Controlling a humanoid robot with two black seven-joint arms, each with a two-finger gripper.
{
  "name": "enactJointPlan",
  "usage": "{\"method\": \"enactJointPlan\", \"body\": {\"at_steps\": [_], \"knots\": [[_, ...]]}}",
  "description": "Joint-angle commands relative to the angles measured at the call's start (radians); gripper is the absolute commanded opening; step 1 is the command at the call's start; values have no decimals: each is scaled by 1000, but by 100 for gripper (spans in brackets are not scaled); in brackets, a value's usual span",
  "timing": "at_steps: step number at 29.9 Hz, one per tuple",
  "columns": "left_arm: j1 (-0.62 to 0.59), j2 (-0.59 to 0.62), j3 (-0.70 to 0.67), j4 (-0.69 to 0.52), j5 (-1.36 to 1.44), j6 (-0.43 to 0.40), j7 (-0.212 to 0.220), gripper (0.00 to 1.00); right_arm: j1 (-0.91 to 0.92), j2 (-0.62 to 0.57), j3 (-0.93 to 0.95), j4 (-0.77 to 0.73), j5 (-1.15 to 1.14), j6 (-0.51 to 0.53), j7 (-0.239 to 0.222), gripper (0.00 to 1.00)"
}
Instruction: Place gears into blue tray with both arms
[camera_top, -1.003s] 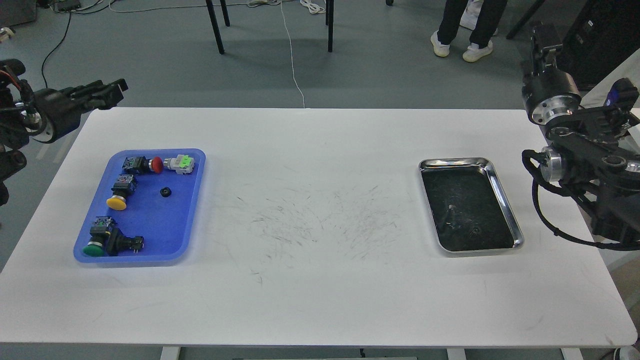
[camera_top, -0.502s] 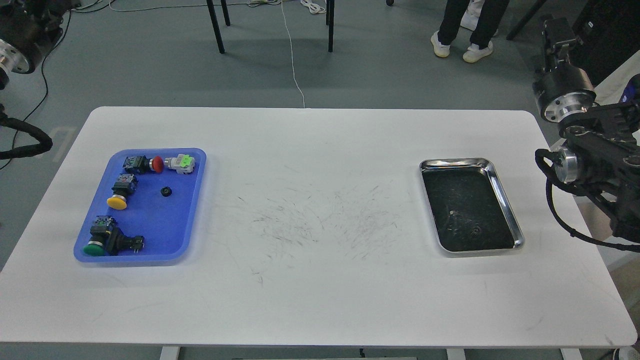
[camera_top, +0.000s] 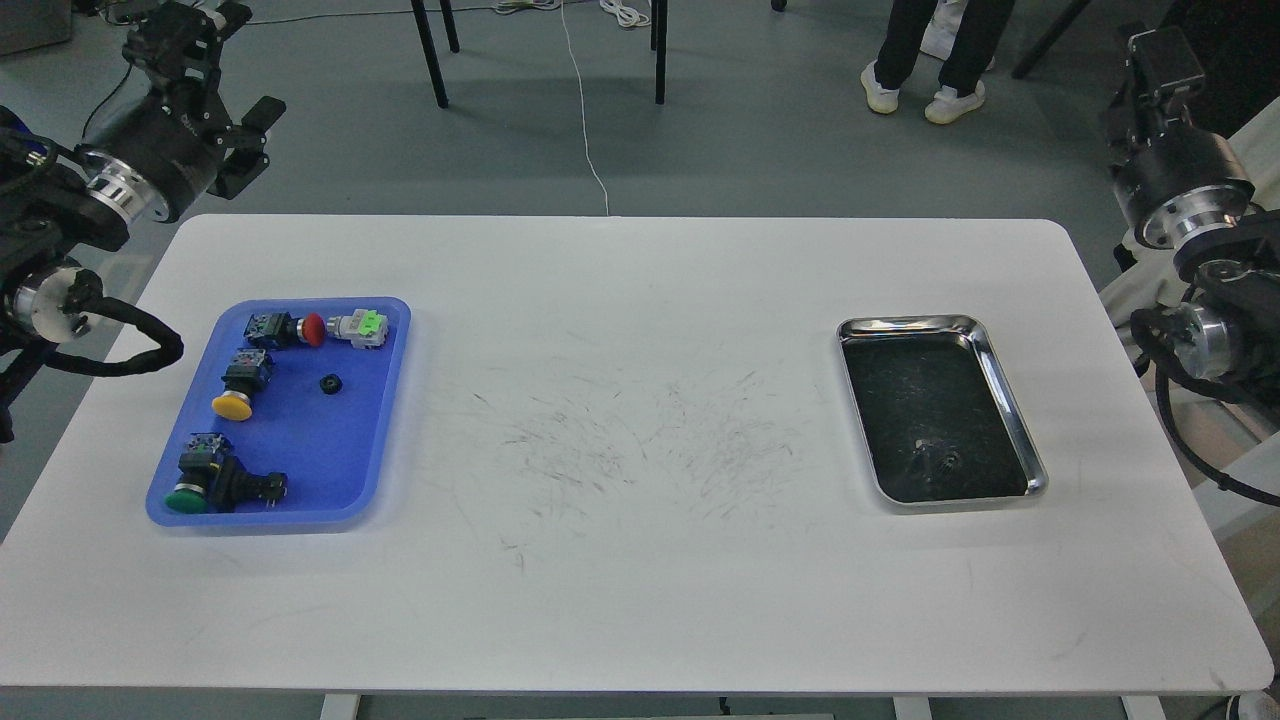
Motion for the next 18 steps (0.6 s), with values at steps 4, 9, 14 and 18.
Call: {"method": "enactJointPlan", "body": {"at_steps": [4,9,14,18], "knots": [[5,-8,-85,31,-145,-71,238,99,3,-25,23,-9,-1,10,8,97],[31,-17,-122,48,-178,-73,241,98,1,-33,72,-2,10,60,-3,97],[37,-46,-159,59,-192,-57,241,96,0,-8,82,-17,96,87,-3,97],[72,-72,-243,50,-208,-31,241,98,3,29,86,-14,108,84,-4,97]]}}
